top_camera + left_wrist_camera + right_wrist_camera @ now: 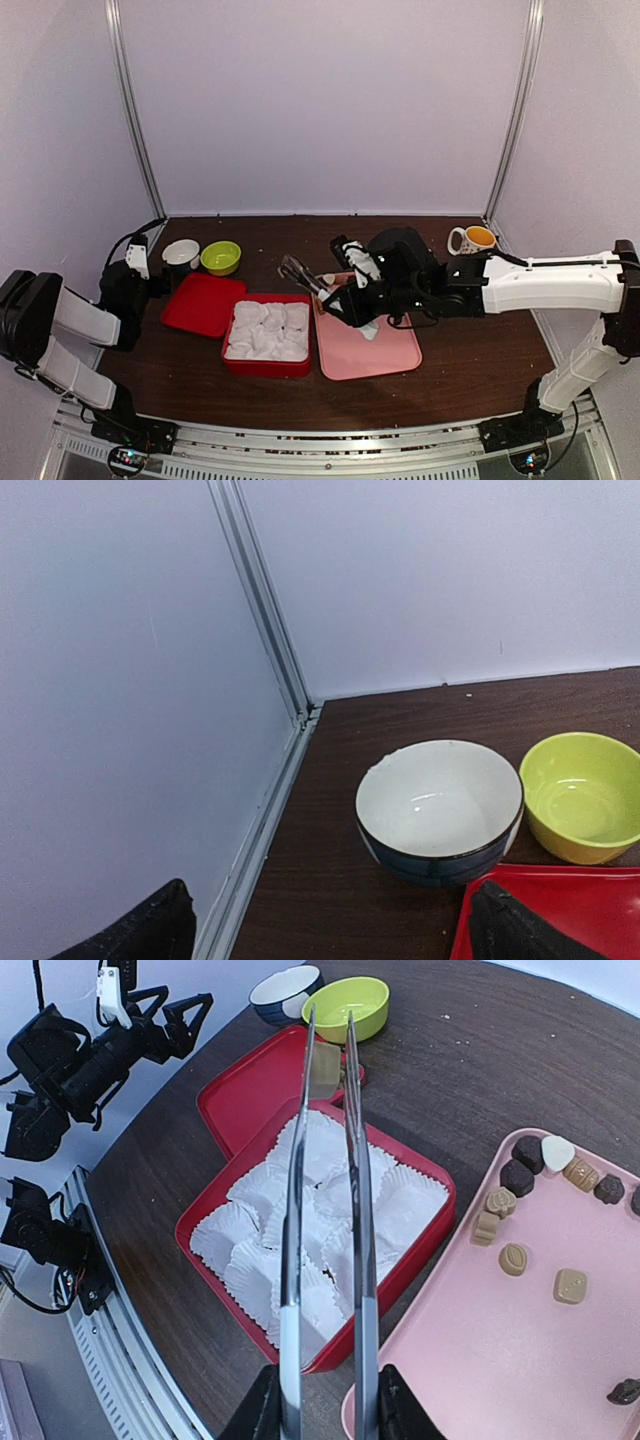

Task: Pack the chocolate
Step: Place the fake chocolate in the empty pocket of the box.

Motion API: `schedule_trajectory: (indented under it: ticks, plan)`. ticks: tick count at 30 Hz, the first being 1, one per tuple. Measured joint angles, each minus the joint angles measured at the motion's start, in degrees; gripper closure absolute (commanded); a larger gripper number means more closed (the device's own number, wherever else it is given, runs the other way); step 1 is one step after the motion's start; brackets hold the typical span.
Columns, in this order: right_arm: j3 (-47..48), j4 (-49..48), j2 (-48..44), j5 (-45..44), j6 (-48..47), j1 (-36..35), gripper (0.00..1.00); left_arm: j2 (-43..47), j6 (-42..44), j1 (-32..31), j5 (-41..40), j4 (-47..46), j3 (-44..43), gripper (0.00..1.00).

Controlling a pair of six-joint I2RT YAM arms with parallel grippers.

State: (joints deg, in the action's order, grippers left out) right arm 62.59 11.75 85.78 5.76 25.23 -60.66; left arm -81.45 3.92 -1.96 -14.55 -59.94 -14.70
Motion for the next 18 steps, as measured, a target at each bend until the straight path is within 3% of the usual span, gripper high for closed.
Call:
schedule_trajectory:
  ticks: [18]
  plan:
    - [11.93,-2.23,17.44,3.37,-1.31,-2.56,0.80,0.00,0.00,0.00,-0.02,-0.02,0.00,0.02]
